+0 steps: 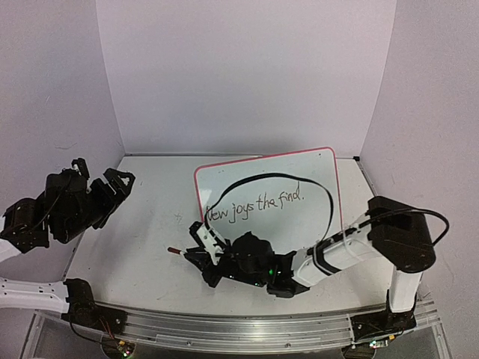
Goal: Write a sentence on the whiteboard
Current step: Put down the whiteboard marker at the corner of the board.
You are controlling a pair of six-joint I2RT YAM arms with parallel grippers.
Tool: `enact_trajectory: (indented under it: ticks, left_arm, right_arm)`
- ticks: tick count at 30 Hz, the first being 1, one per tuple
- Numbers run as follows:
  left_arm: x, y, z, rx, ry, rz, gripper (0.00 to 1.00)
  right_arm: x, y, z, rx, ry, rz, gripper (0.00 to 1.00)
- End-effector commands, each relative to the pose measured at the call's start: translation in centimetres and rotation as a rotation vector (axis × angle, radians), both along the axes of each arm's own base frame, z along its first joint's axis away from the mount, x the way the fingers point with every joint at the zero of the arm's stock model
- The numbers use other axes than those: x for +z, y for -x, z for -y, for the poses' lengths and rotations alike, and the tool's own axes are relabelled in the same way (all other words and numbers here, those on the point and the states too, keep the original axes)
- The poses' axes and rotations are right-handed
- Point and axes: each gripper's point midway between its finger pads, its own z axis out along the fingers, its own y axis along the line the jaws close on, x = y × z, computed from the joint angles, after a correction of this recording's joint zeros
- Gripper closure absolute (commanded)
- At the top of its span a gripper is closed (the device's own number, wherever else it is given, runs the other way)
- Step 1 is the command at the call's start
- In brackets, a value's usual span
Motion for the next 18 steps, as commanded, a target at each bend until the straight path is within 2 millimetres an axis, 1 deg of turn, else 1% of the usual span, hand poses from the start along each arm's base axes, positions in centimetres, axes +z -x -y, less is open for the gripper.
enact_trajectory:
  ticks: [1, 3, 6, 7, 8, 10, 12, 15, 18]
  left_arm:
    - [0.2, 0.8, 2.7, -0.168, -0.046, -0.001, 0.04]
    - [0.3, 1.2, 5.2, -0.29, -0.036, 0.015, 0.05]
    - [0.5, 1.8, 8.9, -0.438, 0.022, 0.034, 0.03]
    - [0.5, 1.9, 10.0, -0.475, 0.033, 0.035, 0.03]
    - [0.3, 1.8, 10.7, -0.49, 0.029, 0.027, 0.05]
    - [-0.1, 1.6, 11.6, -0.512, 0.009, 0.012, 0.09]
    - [-1.0, 1.4, 12.2, -0.527, -0.033, -0.002, 0.1]
    - [-1.8, 1.5, 13.3, -0.576, -0.08, -0.013, 0.08]
    - [-2.3, 1.6, 13.9, -0.605, -0.102, -0.027, 0.06]
  right_arm:
    - [11.0, 2.2, 2.5, 0.094, -0.278, 0.073, 1.0]
    - [12.1, 2.9, 3.9, 0.136, -0.298, 0.072, 1.0]
    - [13.6, 3.4, 5.9, 0.186, -0.332, 0.057, 1.0]
    - [14.2, 3.4, 6.6, 0.193, -0.345, 0.055, 1.0]
    - [14.6, 3.4, 7.1, 0.195, -0.355, 0.052, 1.0]
    - [15.4, 3.1, 8.4, 0.195, -0.377, 0.048, 1.0]
    - [15.9, 2.5, 9.4, 0.193, -0.392, 0.037, 1.0]
    - [16.1, 1.6, 10.5, 0.203, -0.403, 0.014, 1.0]
    - [16.1, 1.3, 11.3, 0.216, -0.404, 0.01, 1.0]
